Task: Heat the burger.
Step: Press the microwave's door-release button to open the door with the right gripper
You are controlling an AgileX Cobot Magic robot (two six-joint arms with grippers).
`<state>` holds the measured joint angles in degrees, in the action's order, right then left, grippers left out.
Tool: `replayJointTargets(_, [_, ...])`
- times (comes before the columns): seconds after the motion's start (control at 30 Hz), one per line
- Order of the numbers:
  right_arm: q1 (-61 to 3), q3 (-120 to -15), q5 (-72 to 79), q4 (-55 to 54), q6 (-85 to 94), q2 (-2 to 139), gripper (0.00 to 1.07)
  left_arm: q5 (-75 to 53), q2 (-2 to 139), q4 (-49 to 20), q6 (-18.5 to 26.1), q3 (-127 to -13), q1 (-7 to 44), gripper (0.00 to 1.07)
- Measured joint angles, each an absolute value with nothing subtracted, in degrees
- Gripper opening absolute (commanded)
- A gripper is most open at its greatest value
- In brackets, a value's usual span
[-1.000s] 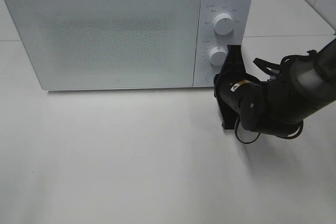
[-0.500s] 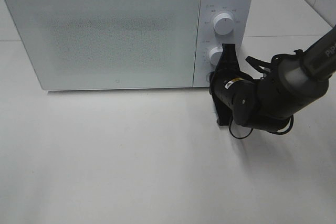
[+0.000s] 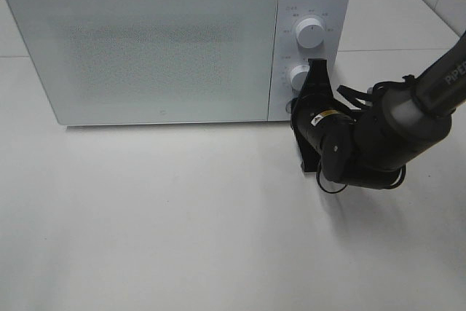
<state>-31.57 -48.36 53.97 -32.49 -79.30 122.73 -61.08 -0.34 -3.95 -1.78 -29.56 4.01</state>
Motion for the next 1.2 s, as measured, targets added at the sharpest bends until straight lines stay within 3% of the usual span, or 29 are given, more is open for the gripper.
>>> replayJointTargets(1.2, [-32.2,-53.9,53.5,-38.0,-74.9,126.7,0.0,-61.1,-0.3,-4.0,-1.8,-29.6,4.0,1.0])
